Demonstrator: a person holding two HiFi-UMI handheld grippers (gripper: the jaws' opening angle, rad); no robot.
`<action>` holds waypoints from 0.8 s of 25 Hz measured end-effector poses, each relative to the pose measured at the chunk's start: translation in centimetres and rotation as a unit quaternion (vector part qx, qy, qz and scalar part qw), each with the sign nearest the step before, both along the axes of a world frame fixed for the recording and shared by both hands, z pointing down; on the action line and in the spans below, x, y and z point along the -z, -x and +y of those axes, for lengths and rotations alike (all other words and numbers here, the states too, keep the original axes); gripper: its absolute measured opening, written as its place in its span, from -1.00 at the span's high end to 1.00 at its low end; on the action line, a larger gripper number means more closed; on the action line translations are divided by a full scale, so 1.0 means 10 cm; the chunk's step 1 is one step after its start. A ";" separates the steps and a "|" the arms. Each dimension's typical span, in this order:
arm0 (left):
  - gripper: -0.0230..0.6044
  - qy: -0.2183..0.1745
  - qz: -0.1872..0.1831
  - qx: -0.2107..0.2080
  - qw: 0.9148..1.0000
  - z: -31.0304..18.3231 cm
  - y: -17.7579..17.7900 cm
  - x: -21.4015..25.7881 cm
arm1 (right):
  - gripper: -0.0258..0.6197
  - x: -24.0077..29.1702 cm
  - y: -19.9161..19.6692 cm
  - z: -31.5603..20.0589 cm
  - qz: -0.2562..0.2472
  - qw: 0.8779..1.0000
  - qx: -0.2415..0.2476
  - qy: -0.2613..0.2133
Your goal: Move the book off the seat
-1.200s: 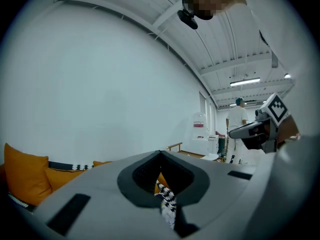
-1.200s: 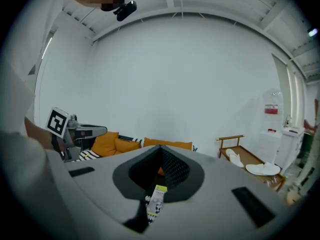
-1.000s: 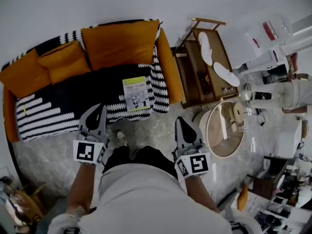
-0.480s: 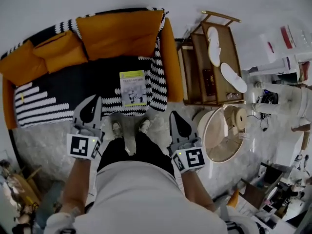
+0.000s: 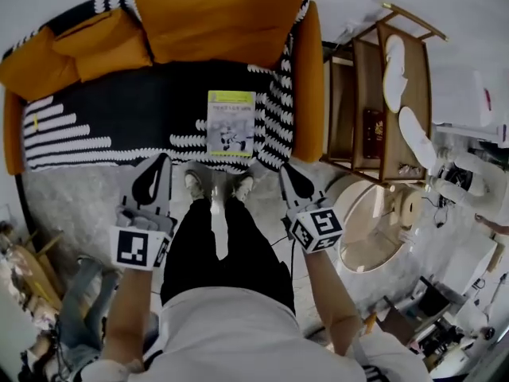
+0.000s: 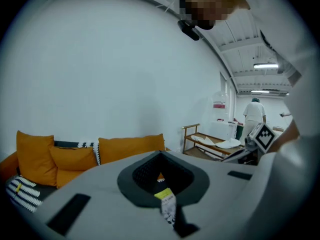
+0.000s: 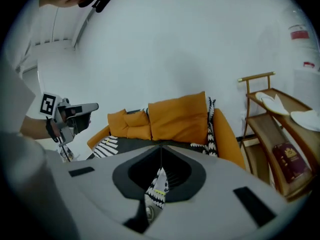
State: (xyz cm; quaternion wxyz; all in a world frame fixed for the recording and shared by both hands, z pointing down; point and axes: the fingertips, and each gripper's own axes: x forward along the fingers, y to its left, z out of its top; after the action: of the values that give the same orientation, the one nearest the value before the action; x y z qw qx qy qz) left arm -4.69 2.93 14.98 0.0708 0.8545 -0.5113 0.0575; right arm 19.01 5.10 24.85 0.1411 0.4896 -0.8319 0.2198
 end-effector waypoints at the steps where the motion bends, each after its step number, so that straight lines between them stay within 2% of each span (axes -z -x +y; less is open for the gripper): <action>1: 0.87 0.012 -0.002 0.001 1.000 0.00 0.02 -0.14 | 0.85 -0.19 0.00 -0.05 0.001 1.000 0.001 0.014; 3: 0.87 0.031 -0.001 0.003 1.000 -0.04 0.06 -0.42 | 0.84 -0.58 0.02 -0.15 0.004 0.999 0.002 0.041; 6: 0.87 0.040 -0.002 -0.006 0.999 -0.12 0.07 -0.78 | 0.80 -1.21 0.11 -0.29 0.004 0.997 0.004 0.080; 8: 0.87 0.048 0.008 -0.019 0.999 -0.21 -0.03 -0.98 | 0.66 -1.61 0.16 -0.39 0.001 0.995 0.004 0.102; 11: 0.87 0.057 0.021 -0.048 0.997 -0.30 -0.20 -1.25 | 0.60 -2.13 0.18 -0.58 0.012 0.992 0.005 0.124; 14: 0.87 0.073 0.018 -0.063 0.995 -0.31 -0.23 -1.53 | 0.55 -2.50 0.18 -0.72 0.017 0.990 -0.004 0.142; 20: 0.87 0.084 0.022 -0.055 0.995 -0.29 -0.20 -1.79 | 0.47 -3.14 0.12 -0.74 -0.016 0.981 -0.026 0.193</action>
State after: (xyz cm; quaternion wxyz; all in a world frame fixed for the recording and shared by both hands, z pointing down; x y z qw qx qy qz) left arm -2.66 0.08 32.88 0.1508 0.8732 -0.4555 0.0852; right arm 17.77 -2.32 56.27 0.2141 0.4710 -0.7631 0.3874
